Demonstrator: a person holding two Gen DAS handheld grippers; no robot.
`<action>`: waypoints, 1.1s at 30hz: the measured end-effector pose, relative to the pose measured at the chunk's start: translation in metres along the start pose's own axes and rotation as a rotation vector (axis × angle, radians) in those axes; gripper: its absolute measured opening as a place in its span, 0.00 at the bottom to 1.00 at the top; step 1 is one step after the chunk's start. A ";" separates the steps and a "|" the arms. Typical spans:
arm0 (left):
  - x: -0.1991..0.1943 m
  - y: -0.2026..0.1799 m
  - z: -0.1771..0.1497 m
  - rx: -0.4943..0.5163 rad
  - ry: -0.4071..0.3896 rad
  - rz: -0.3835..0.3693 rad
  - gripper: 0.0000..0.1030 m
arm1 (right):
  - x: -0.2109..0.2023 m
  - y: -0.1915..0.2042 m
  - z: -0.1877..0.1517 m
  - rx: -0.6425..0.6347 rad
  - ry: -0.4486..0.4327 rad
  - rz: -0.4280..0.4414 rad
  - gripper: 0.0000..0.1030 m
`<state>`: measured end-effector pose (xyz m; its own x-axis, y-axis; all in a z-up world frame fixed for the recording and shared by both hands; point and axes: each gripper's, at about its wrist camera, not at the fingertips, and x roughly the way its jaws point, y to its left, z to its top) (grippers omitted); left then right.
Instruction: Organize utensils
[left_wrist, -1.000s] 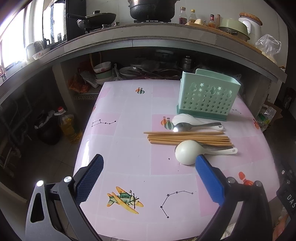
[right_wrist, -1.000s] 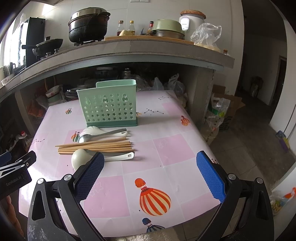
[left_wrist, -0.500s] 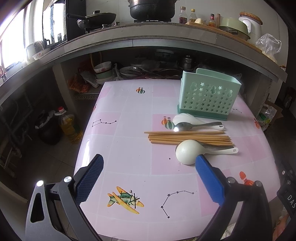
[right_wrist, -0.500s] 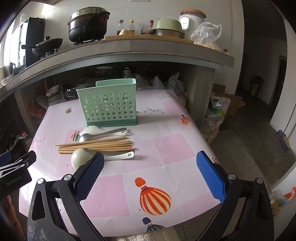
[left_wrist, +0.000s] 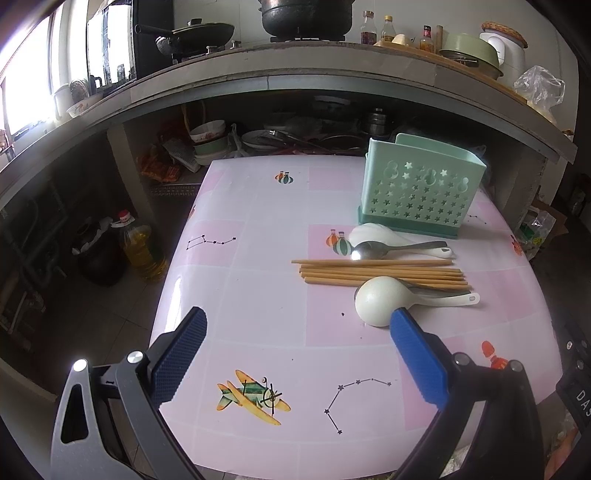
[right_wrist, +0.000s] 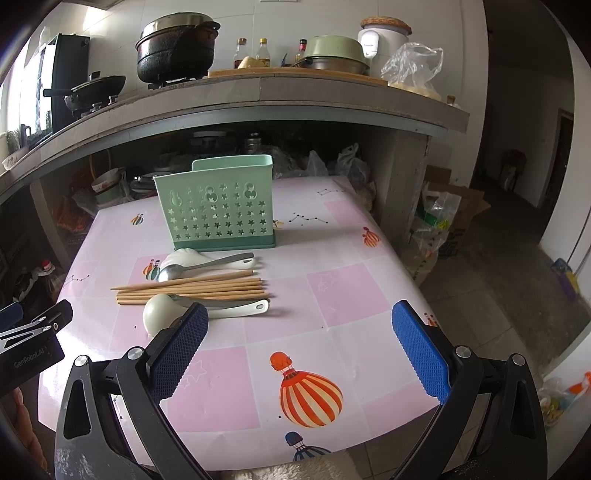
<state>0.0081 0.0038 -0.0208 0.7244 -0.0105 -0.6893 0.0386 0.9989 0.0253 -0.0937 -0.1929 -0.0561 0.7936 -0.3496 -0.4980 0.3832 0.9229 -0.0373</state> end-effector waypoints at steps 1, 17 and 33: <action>0.000 0.000 0.000 0.000 0.001 0.001 0.95 | 0.000 0.000 0.000 0.000 0.001 0.000 0.92; 0.004 0.001 0.000 -0.003 0.017 0.016 0.95 | 0.001 0.001 -0.003 0.000 0.009 0.002 0.92; 0.004 0.003 0.001 -0.001 0.021 0.017 0.95 | 0.002 0.002 -0.003 -0.003 0.019 0.005 0.92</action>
<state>0.0119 0.0063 -0.0232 0.7101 0.0077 -0.7041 0.0255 0.9990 0.0366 -0.0926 -0.1910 -0.0598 0.7862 -0.3419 -0.5148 0.3781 0.9250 -0.0369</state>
